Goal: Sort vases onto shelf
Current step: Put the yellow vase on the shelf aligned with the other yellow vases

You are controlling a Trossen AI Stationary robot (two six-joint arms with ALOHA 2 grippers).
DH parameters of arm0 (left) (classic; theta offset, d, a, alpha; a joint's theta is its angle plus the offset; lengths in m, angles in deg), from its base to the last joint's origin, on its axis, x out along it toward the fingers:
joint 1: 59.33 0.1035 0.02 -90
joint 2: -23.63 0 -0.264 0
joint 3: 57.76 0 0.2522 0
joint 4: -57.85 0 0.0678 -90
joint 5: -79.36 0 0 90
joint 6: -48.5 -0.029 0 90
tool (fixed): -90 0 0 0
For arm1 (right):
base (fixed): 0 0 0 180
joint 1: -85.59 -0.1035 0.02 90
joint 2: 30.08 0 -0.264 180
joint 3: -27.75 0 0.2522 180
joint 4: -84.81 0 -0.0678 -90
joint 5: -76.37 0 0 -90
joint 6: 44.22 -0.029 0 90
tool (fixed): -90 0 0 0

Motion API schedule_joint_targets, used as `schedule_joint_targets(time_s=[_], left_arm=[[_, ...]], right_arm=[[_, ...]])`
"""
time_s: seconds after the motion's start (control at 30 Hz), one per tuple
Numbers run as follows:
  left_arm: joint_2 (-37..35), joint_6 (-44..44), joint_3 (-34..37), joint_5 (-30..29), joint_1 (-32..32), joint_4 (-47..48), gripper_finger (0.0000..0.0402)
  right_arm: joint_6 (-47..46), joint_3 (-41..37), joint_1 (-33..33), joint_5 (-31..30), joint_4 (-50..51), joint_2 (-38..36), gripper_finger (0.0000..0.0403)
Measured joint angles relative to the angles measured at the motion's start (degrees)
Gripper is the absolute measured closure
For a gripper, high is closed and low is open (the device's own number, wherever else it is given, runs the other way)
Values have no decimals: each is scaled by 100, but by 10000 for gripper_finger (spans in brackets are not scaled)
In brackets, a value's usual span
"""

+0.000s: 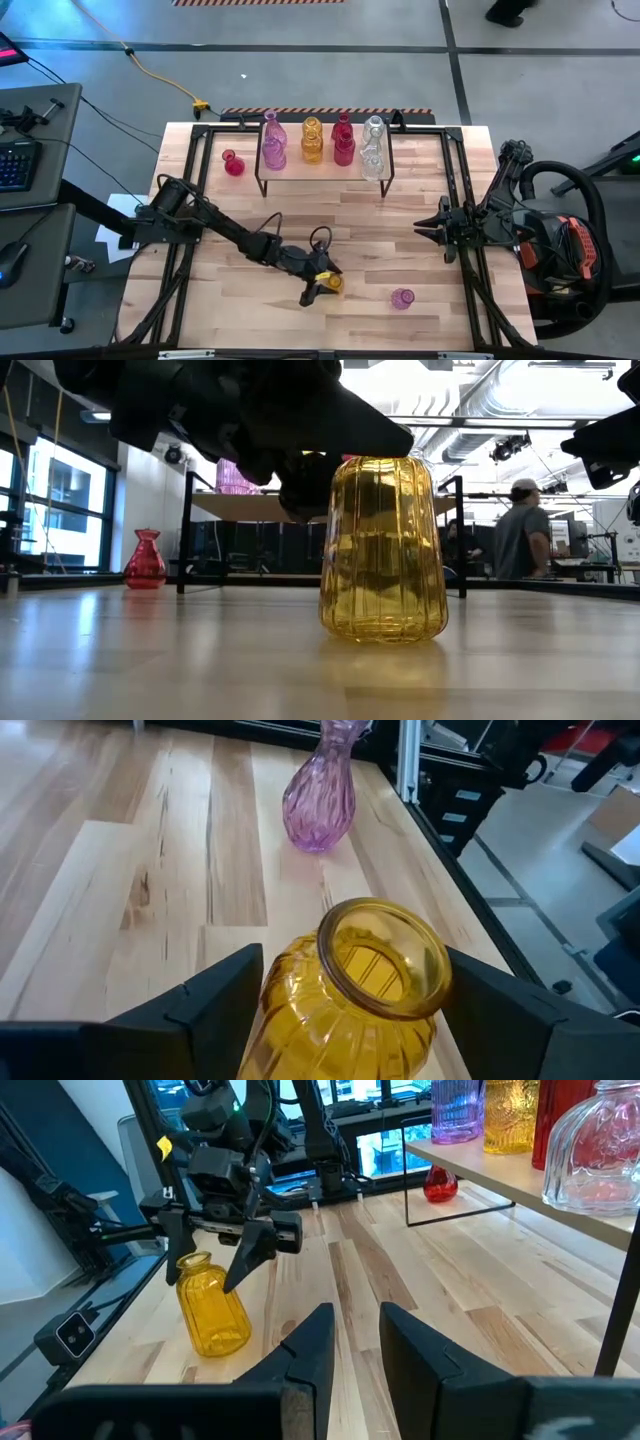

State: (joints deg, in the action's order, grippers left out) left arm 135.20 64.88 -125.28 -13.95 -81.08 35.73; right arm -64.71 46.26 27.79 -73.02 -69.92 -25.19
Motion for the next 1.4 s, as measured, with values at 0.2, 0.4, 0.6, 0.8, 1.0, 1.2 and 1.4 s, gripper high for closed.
schedule_joint_targets(time_s=[0.2, 0.4, 0.6, 0.8, 1.0, 1.2, 1.4], left_arm=[[-2, 0, 0, 57, 0, -19, 175], [-20, 2, -11, 92, -2, -80, 201], [-20, 93, -11, 127, -5, -90, 220], [-20, 101, -11, 289, -20, -82, 247], [-20, 103, -9, 293, -20, -63, 251], [-146, 92, -1, 308, -22, 198, 254], [-535, -248, 15, 104, -22, 862, 253]], right_arm=[[1, 0, -1, 0, 0, 0, 336], [1, 0, 0, 0, 0, 0, 336], [1, 0, 0, 1, 0, 0, 336], [1, 0, -1, 0, 0, 0, 336], [1, 0, 0, 0, 0, 0, 336], [1, 0, -1, 1, 0, 0, 336], [-1, 0, -1, 0, 0, -2, 336]])
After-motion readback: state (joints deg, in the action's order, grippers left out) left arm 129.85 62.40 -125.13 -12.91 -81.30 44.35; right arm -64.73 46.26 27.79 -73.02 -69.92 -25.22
